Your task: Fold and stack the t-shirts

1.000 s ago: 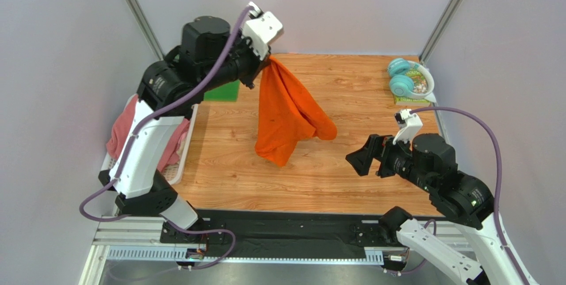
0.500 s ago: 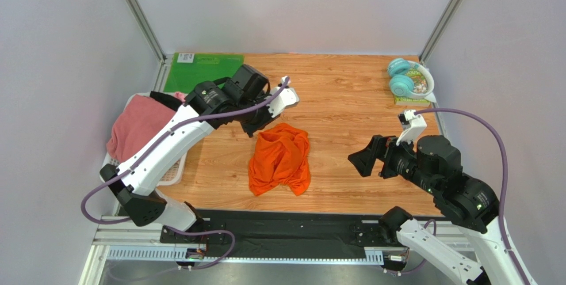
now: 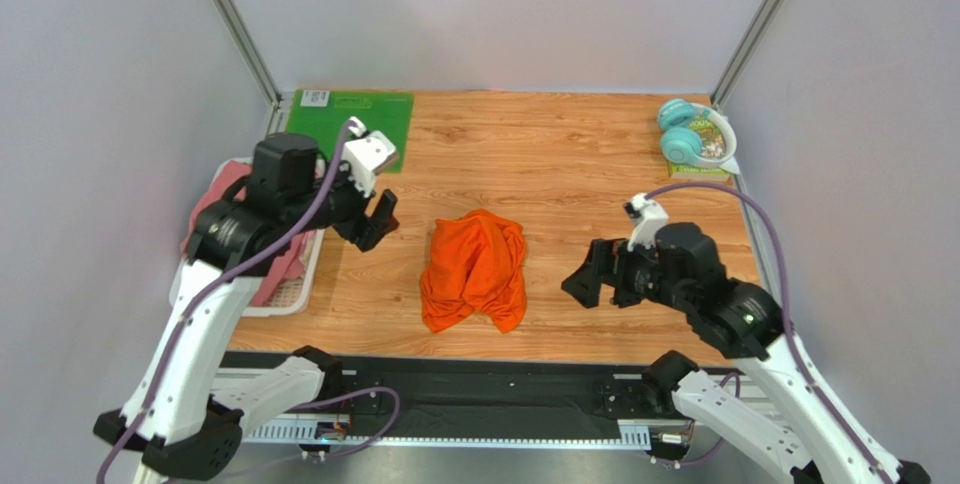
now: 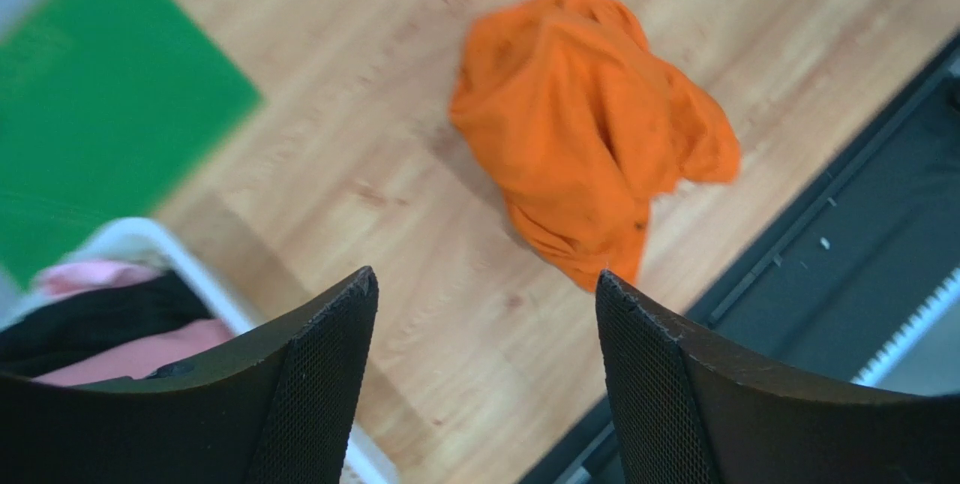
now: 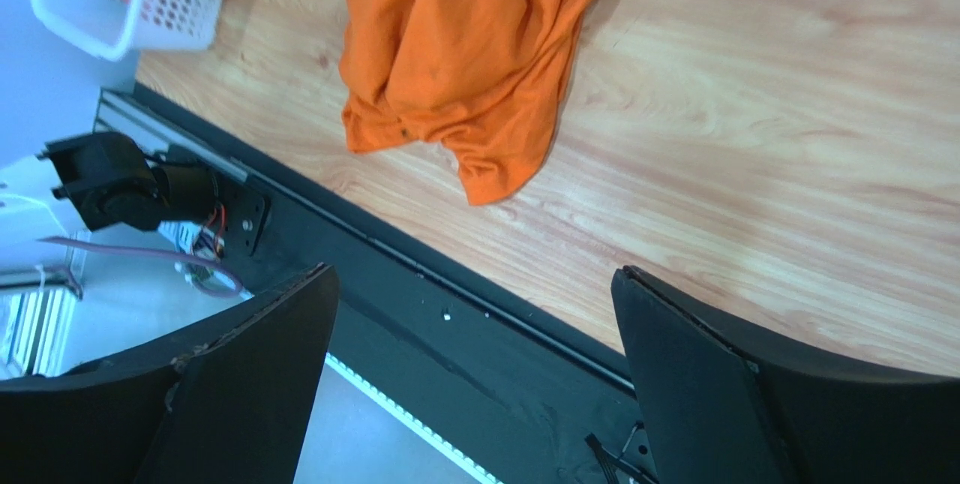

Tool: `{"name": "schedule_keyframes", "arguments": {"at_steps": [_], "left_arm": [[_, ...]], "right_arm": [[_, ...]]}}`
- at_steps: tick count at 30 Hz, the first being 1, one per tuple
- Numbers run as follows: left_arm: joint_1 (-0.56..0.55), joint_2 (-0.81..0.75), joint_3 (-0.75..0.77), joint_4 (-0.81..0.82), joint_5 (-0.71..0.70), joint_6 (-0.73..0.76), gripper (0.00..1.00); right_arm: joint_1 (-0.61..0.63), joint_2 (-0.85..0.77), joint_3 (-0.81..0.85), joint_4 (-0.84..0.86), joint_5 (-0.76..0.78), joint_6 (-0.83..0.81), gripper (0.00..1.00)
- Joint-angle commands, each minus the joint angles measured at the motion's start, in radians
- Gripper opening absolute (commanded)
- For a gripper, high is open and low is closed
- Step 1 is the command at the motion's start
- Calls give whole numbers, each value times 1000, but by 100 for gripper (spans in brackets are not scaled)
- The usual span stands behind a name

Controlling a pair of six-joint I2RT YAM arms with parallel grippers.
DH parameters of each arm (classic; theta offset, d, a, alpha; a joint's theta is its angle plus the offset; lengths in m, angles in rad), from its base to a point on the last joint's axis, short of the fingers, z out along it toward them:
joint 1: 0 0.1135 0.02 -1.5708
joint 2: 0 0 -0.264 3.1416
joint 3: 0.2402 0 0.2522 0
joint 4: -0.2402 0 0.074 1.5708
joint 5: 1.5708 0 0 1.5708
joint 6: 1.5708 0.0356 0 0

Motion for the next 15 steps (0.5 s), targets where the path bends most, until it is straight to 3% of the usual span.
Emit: {"name": "schedule_keyframes", "arguments": {"at_steps": [1, 6, 10, 15], "left_arm": [[-7, 127, -76, -54, 158, -56, 75], [-19, 81, -204, 23, 140, -61, 74], [-108, 89, -306, 50, 105, -81, 72], [-142, 113, -401, 128, 117, -99, 72]], "right_arm": [[89, 111, -107, 181, -112, 45, 100], [330, 373, -35, 243, 113, 29, 100], [476, 645, 57, 228, 241, -19, 100], [504, 776, 85, 269, 254, -25, 81]]}}
